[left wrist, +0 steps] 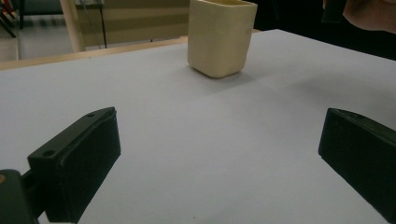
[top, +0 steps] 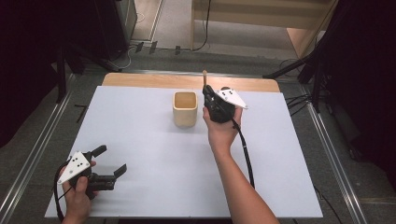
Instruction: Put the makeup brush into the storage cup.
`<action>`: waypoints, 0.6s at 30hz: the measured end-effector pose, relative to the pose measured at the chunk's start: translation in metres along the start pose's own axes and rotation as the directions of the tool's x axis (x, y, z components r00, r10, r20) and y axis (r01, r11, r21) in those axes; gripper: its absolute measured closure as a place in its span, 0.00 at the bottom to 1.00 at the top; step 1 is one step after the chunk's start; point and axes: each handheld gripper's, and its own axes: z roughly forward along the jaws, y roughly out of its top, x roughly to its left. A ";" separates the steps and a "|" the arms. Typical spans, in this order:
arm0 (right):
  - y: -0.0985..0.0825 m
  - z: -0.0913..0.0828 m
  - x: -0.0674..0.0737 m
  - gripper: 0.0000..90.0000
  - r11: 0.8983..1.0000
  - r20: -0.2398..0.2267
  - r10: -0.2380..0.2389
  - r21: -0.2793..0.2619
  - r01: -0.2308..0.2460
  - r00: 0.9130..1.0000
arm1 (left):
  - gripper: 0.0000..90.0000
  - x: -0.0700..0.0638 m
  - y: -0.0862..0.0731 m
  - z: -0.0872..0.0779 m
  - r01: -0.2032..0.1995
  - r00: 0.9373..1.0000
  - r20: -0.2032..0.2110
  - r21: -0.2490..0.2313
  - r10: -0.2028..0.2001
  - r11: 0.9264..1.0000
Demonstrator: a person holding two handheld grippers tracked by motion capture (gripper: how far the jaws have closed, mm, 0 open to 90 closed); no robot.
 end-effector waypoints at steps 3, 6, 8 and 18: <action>0.001 0.000 0.001 0.94 1.000 -0.012 -0.012 -0.016 0.012 1.000 | 0.00 0.000 0.000 0.000 -0.001 1.000 -0.001 0.000 0.001 1.000; 0.005 0.000 0.002 0.94 0.999 -0.017 -0.017 -0.038 0.016 1.000 | 0.00 0.000 0.000 0.000 0.002 1.000 -0.003 0.002 -0.002 1.000; 0.007 0.000 0.003 0.94 0.999 -0.015 -0.021 -0.049 0.021 1.000 | 0.00 0.000 0.000 0.000 0.003 1.000 -0.002 0.002 -0.003 1.000; 0.015 0.000 0.011 0.94 0.994 -0.019 -0.031 -0.103 0.029 0.999 | 0.00 0.001 0.000 -0.001 0.006 1.000 -0.003 0.000 -0.006 1.000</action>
